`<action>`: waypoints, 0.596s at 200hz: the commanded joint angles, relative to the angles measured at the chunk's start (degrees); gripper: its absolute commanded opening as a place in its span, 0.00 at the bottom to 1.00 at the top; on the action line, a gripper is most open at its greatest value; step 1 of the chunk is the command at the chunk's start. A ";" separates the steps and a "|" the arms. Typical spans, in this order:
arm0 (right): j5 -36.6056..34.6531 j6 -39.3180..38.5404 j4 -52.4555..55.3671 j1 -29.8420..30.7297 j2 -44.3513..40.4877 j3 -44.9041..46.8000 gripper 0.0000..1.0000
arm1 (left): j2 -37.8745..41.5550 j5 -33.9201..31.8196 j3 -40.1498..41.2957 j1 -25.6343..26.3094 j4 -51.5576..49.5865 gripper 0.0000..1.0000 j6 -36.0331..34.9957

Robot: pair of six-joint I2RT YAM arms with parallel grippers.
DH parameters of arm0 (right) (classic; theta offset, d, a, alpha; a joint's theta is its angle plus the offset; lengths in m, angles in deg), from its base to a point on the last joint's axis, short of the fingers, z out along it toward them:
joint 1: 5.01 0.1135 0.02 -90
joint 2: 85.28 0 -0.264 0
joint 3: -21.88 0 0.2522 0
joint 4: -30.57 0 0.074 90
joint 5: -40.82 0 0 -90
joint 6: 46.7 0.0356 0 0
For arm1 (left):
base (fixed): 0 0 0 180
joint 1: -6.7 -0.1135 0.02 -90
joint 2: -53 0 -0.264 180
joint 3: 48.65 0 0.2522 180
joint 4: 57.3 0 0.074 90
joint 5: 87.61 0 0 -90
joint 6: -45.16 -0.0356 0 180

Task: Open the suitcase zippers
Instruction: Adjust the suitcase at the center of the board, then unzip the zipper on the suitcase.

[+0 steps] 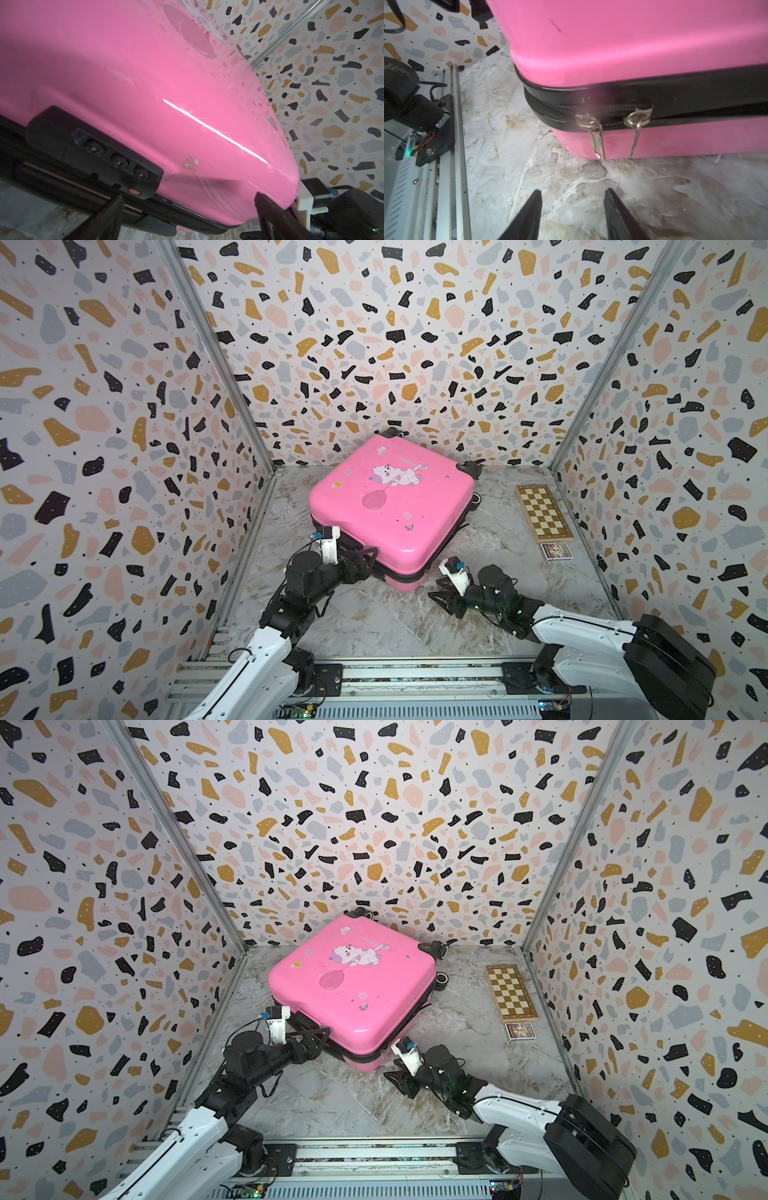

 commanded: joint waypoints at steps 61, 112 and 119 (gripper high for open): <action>0.42 1.60 -11.42 -0.42 6.94 -2.78 0.41 | -2.82 0.86 -1.18 1.71 3.76 0.99 -1.41; 6.34 4.19 -15.92 -5.31 9.02 -2.39 0.40 | -4.56 0.90 -1.45 2.21 4.18 0.99 -1.65; 7.75 4.52 -16.56 -5.96 9.29 -2.33 0.40 | -4.79 0.91 -1.50 2.28 4.21 0.99 -1.75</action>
